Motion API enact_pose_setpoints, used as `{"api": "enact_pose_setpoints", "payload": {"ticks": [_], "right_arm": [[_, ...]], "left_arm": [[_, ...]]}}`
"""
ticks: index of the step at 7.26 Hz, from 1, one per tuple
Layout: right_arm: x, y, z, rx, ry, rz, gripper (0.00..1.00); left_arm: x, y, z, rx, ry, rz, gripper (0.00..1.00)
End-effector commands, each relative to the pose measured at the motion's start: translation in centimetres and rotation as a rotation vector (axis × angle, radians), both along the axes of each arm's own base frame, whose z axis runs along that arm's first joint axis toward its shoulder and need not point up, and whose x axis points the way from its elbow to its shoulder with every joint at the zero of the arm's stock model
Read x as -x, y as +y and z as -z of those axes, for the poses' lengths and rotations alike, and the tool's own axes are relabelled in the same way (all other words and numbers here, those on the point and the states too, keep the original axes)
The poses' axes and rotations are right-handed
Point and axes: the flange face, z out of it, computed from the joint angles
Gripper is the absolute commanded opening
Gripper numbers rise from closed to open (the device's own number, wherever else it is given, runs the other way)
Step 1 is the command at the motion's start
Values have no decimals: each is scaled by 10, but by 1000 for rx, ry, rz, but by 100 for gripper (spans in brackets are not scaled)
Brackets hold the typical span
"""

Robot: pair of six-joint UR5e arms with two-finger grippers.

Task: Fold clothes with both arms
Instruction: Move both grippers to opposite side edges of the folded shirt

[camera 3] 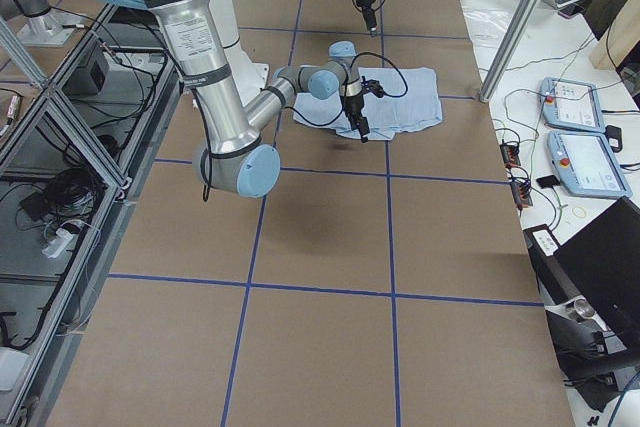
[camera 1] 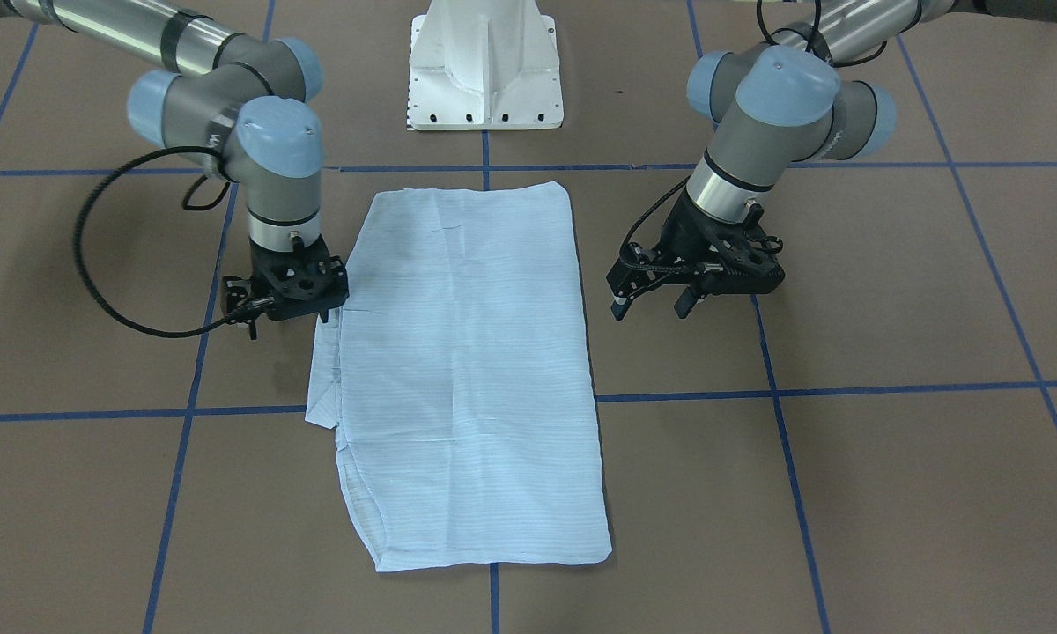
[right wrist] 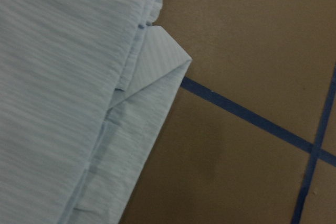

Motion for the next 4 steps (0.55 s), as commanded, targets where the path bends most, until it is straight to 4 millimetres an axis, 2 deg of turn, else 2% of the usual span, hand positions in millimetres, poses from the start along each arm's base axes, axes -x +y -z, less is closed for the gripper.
{"api": "enact_pose_setpoints", "payload": {"ticks": [1, 2, 3, 4], "right_arm": [[-34, -7, 15, -13, -44, -3, 100], [-35, -5, 25, -19, -80, -7, 100], [-40, 3, 38, -1, -129, -9, 100], [-48, 15, 53, 51, -198, -31, 100]], "left_arm": [[-3, 3, 8, 6, 13, 0, 100], [-3, 5, 9, 5, 14, -2, 100], [-6, 15, 15, 14, 33, -35, 100], [-18, 38, 24, 58, 72, -70, 100]]}}
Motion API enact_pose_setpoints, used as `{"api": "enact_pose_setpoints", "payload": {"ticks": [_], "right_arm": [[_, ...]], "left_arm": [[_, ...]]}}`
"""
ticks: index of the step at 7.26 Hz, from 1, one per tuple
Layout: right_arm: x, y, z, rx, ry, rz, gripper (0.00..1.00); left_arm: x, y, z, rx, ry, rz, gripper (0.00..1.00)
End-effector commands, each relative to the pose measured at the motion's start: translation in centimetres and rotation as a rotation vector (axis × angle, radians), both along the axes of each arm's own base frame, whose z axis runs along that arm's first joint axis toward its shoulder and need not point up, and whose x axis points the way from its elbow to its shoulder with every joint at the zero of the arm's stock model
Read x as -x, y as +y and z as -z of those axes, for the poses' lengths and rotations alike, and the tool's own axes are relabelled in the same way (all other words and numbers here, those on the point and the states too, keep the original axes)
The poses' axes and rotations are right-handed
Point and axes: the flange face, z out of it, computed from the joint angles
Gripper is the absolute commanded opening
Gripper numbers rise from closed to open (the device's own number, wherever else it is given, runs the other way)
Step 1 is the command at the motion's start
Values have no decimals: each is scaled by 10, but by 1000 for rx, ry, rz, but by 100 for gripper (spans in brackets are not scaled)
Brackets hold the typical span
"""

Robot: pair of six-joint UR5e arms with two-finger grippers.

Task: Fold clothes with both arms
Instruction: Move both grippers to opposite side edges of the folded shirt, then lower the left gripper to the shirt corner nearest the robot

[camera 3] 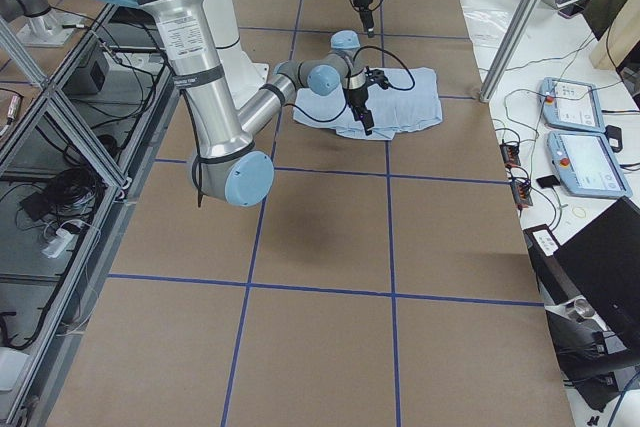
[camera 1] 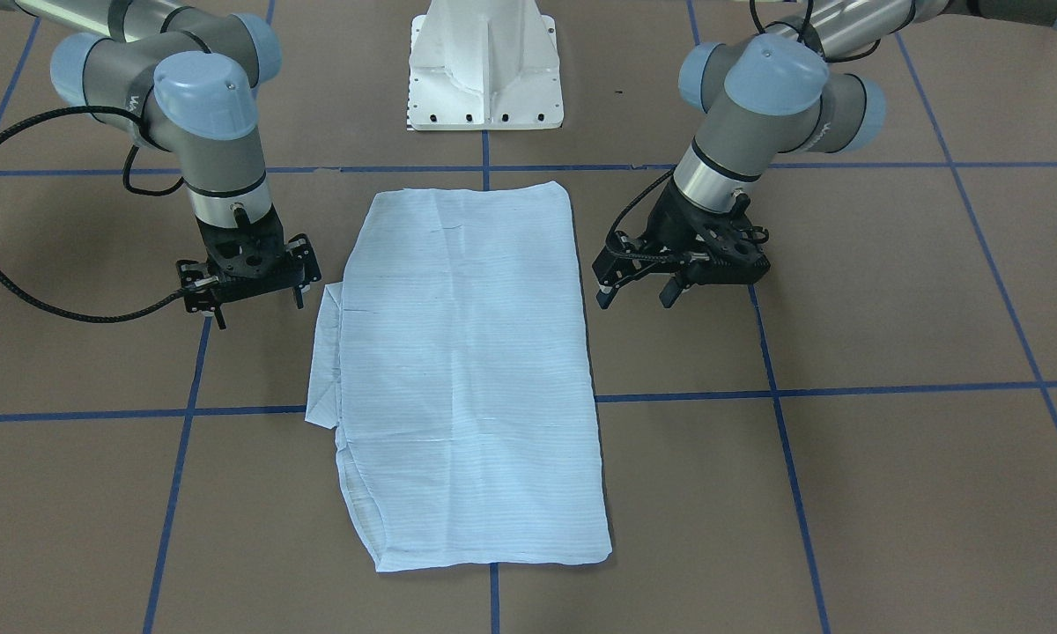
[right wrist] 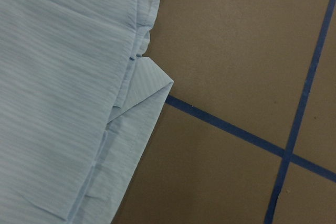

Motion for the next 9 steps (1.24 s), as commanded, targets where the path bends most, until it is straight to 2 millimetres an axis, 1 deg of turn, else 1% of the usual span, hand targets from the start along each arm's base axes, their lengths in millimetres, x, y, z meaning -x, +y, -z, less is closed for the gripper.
{"api": "enact_pose_setpoints", "payload": {"ticks": [1, 2, 3, 4, 5, 6, 7, 8, 9], "right_arm": [[-14, 26, 32, 158, -155, -53, 100], [-17, 28, 30, 197, -168, -98, 100], [-20, 35, 31, 239, -191, -129, 100], [-14, 51, 39, 260, -214, -130, 100], [-7, 61, 43, 282, -229, -136, 100], [-2, 66, 43, 286, -227, -137, 100], [-3, 66, 45, 286, -230, -135, 100], [-6, 68, 50, 280, -242, -131, 100], [-6, 69, 53, 279, -247, -130, 100]], "left_arm": [[-19, 52, 24, 53, 56, -71, 100], [-30, 89, 24, 140, 38, -94, 100], [-57, 123, 26, 160, 24, -87, 100], [-92, 169, 15, 207, 3, -100, 100], [-114, 200, 7, 240, -12, -100, 100], [-132, 217, -3, 244, -40, -116, 100], [-143, 216, -18, 254, -72, -113, 99], [-146, 214, -25, 257, -87, -110, 96], [-145, 212, -24, 258, -85, -109, 89]]}}
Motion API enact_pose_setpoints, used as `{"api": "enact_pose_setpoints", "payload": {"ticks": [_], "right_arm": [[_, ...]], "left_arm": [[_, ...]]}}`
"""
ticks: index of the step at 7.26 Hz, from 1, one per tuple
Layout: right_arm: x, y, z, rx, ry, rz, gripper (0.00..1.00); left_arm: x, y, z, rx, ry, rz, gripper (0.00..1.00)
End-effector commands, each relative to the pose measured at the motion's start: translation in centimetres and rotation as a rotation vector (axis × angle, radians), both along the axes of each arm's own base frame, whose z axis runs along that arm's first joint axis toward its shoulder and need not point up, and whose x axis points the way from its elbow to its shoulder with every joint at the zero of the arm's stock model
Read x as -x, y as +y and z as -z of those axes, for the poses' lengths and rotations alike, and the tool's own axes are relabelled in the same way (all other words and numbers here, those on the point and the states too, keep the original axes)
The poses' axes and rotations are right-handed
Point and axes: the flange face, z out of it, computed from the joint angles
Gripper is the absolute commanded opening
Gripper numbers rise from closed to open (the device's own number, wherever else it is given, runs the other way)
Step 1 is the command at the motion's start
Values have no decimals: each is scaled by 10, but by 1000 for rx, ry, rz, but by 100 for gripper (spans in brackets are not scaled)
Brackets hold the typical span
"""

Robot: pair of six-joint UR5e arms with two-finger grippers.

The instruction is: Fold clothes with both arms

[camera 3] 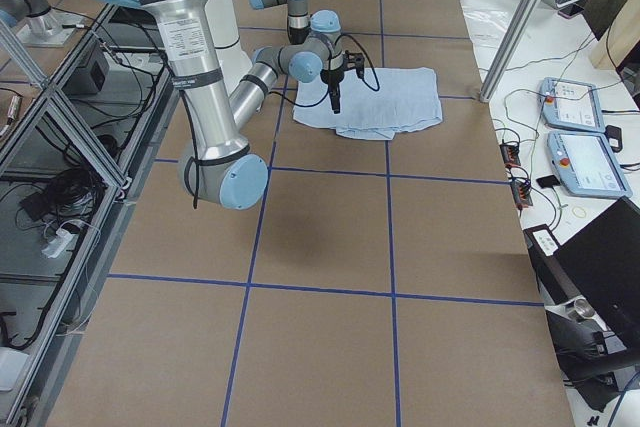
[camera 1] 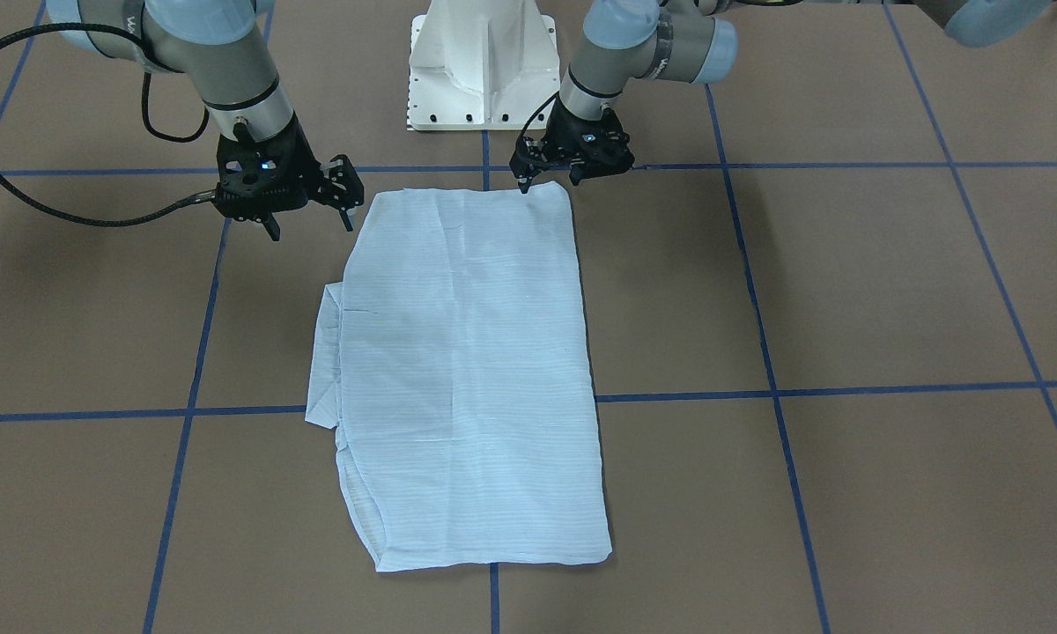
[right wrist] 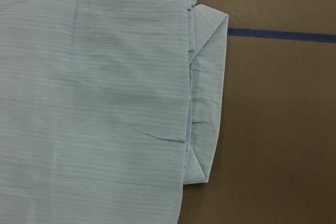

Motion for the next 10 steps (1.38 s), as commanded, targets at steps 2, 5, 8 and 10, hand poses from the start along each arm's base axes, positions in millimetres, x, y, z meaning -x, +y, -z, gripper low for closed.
{"api": "enact_pose_setpoints", "payload": {"ticks": [2, 5, 8, 10], "right_arm": [[-3, 2, 5, -4, -11, 1, 100], [-3, 2, 4, -4, -10, 2, 100], [-3, 2, 3, -2, -8, 3, 100], [-3, 2, 3, -2, -8, 3, 100]], "left_arm": [[1, 0, 3, 1, 5, 0, 71], [3, -12, -2, -3, -7, 14, 63], [6, -16, -2, -3, -8, 22, 54], [6, -16, 1, -3, -1, 20, 39]]}}
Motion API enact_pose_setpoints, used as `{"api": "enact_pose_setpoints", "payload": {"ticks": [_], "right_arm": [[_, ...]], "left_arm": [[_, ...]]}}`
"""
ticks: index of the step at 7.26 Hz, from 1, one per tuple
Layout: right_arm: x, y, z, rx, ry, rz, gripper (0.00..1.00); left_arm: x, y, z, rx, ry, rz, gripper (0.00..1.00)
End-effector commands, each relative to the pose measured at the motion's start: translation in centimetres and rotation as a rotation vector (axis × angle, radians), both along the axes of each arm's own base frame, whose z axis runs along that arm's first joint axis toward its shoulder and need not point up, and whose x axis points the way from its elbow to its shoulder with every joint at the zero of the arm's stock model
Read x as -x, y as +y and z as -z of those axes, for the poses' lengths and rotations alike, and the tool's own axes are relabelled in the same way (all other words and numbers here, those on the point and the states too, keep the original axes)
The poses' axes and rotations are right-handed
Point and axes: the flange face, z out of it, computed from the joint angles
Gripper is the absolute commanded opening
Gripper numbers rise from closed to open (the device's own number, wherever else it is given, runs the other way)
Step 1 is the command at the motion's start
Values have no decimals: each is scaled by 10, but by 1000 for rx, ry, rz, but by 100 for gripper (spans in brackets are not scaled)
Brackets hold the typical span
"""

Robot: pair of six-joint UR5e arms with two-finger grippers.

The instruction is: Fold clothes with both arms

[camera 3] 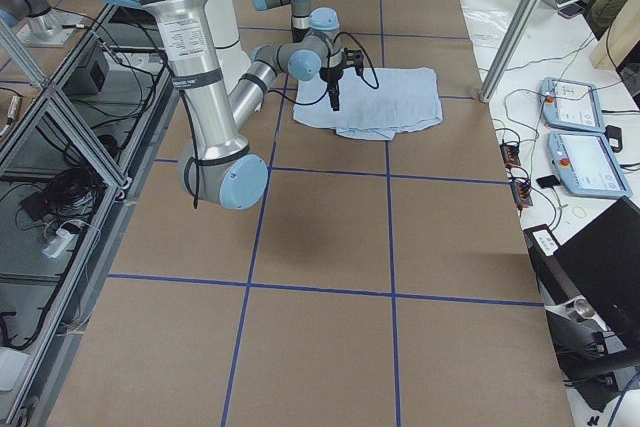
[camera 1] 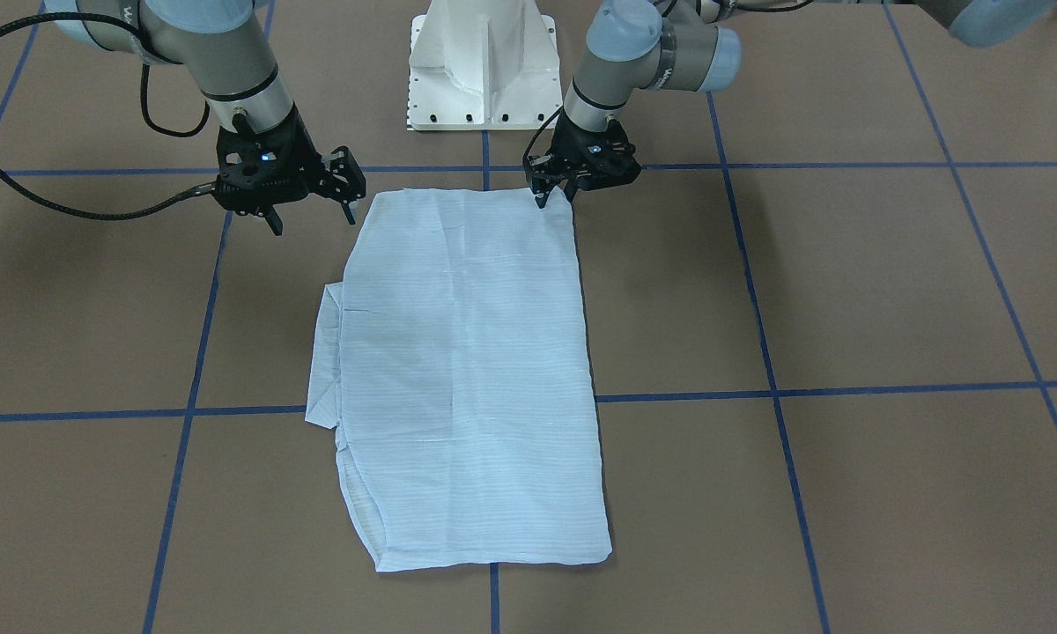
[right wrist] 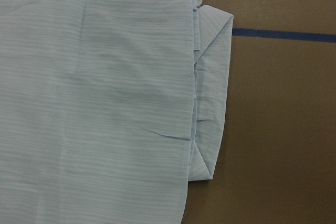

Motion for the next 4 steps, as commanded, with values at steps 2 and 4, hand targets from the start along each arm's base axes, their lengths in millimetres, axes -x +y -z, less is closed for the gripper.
{"api": "enact_pose_setpoints", "payload": {"ticks": [2, 4], "right_arm": [[1, 0, -2, 1, 4, 1, 100], [1, 0, -2, 3, 3, 1, 100]], "left_arm": [[1, 0, 4, 4, 9, 4, 26], [5, -3, 8, 4, 17, 13, 0]]}}
